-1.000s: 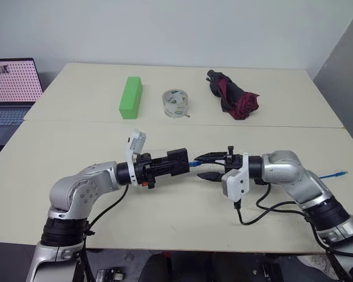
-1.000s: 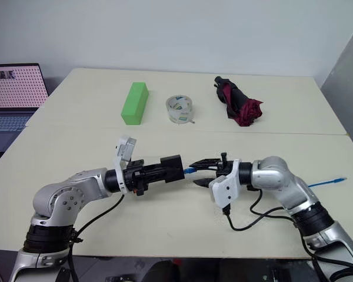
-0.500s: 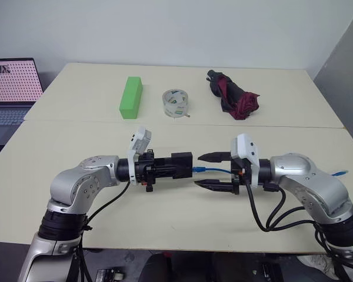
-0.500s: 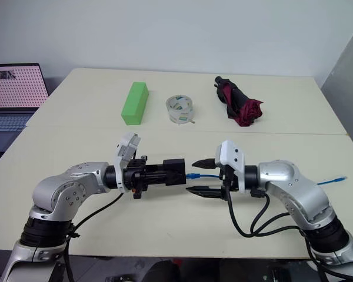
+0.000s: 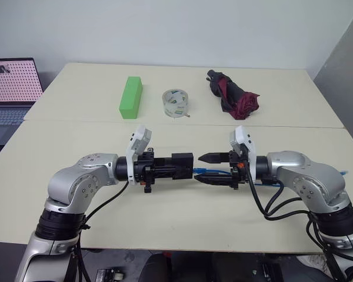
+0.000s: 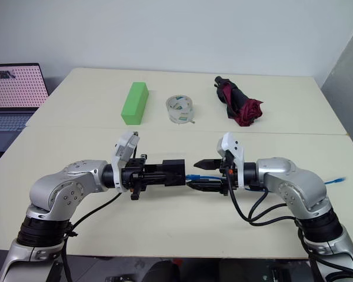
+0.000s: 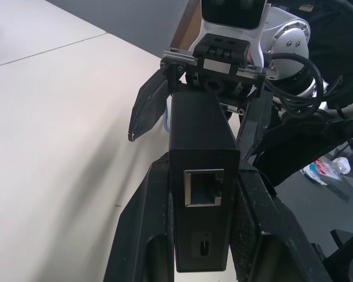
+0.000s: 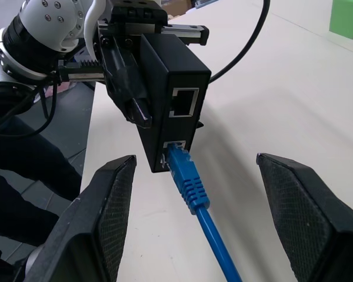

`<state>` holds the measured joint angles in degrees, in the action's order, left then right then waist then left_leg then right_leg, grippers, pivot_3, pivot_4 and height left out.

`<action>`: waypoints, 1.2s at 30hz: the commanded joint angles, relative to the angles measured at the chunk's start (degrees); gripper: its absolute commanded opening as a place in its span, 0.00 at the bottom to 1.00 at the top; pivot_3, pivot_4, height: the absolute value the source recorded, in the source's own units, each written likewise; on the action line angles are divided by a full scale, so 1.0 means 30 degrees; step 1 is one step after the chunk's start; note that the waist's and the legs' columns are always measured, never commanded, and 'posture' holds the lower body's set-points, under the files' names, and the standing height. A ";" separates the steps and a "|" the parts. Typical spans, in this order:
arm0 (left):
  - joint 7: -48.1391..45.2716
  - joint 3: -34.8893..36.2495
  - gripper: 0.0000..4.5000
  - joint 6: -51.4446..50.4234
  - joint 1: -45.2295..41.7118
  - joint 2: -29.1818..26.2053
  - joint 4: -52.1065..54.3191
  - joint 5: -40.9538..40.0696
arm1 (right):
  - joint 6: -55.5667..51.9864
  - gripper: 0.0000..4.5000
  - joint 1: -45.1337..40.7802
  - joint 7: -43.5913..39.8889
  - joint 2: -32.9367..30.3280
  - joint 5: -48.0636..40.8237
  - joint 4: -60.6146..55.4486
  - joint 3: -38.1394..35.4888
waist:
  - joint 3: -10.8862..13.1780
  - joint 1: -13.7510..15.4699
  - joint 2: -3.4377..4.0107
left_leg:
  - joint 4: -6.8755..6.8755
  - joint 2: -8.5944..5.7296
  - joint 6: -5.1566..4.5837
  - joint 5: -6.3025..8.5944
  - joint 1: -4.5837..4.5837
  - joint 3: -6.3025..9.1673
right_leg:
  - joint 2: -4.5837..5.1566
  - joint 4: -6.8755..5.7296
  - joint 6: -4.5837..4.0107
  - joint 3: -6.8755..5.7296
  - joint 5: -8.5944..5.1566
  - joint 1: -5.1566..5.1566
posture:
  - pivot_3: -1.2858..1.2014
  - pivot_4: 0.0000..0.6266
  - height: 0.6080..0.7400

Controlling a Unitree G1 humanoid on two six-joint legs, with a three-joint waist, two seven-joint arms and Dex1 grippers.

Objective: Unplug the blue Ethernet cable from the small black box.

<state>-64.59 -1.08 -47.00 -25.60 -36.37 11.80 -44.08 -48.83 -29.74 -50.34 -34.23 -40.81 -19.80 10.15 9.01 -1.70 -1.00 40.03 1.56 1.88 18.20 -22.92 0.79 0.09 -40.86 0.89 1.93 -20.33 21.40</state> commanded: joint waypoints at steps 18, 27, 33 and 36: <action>-0.0655 -0.0072 0.17 0.0292 0.0152 -0.0266 0.1607 -0.0466 | -0.0227 0.02 -0.0693 -0.1372 -0.0048 0.0175 0.0084 -0.0032 | 0.0000 0.0001 0.0000 | -0.0003 -0.0001 -0.0001 0.0000 0.0001 -0.0001 | 0.0000 0.0002 0.0000 0.0001 0.0000 0.0000 | 0.52 0.24 1.00; -0.1255 -0.0434 0.17 0.1042 0.0477 -0.0689 0.1667 0.0102 | -0.1018 0.02 -0.1023 -0.2272 -0.0325 -0.0067 0.0465 -0.0058 | 0.0000 0.0005 0.0000 | -0.0004 0.0000 -0.0002 0.0001 0.0000 0.0001 | 0.0000 0.0007 0.0000 0.0000 0.0000 0.0000 | 0.52 0.24 1.00; -0.1600 -0.0408 0.17 0.2189 0.0798 -0.1263 0.0991 0.1034 | -0.1186 0.02 -0.0541 -0.3141 -0.1621 0.0025 0.0800 -0.0480 | 0.0004 0.0003 0.0004 | -0.0007 -0.0001 -0.0004 0.0002 0.0001 0.0000 | 0.0000 0.0012 0.0000 0.0002 0.0000 -0.0001 | 0.52 0.24 1.00; -0.1813 -0.0337 0.17 0.2754 0.0911 -0.1596 0.0666 0.1504 | -0.1062 0.02 -0.0106 -0.3384 -0.2407 0.0072 0.0890 -0.0737 | 0.0004 0.0021 0.0003 | -0.0008 -0.0002 -0.0006 0.0004 0.0001 0.0002 | 0.0000 0.0014 0.0000 -0.0002 0.0000 0.0000 | 0.52 0.24 1.00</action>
<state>-68.99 -2.95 -40.65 -22.66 -40.50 13.29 -39.97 -52.49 -30.43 -59.38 -40.51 -40.43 -16.25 9.83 9.02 -1.63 -0.99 40.00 1.55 1.85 18.22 -22.92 0.79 0.09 -40.82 0.89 1.92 -20.33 21.40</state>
